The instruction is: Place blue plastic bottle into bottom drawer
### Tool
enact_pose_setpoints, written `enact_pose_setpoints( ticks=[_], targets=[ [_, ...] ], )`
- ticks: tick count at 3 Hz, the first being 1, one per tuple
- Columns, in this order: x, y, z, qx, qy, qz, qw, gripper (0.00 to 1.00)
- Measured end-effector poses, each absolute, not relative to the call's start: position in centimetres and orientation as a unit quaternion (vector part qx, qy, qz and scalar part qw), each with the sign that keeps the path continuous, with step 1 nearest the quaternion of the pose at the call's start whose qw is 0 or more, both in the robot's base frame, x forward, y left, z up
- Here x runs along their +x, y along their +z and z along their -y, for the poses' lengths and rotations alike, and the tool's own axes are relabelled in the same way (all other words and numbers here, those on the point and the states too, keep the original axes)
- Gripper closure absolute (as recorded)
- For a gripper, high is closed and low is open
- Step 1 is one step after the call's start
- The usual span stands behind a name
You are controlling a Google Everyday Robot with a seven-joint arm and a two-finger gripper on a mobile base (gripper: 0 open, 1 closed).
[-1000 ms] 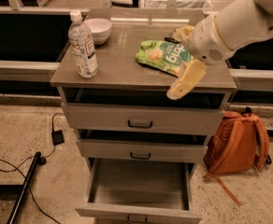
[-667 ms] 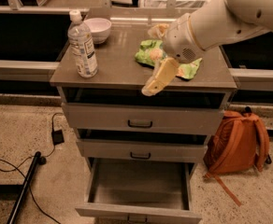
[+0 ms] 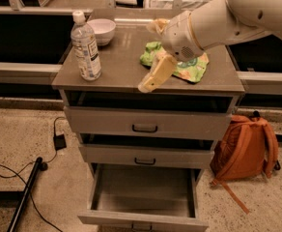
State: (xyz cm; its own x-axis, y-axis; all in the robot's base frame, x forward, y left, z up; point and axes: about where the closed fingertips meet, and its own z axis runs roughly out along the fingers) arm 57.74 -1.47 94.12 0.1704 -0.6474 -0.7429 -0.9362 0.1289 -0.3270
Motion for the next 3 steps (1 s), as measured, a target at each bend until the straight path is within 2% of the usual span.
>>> enact_pose_setpoints(
  ticks=[1,3],
  targets=[
    [63.6,95.1,-4.3,-0.620,0.190,-0.587,0.485,0.00],
    [70.2,93.0,-12.4,-0.560,0.256,-0.614,0.493,0.00]
  ],
)
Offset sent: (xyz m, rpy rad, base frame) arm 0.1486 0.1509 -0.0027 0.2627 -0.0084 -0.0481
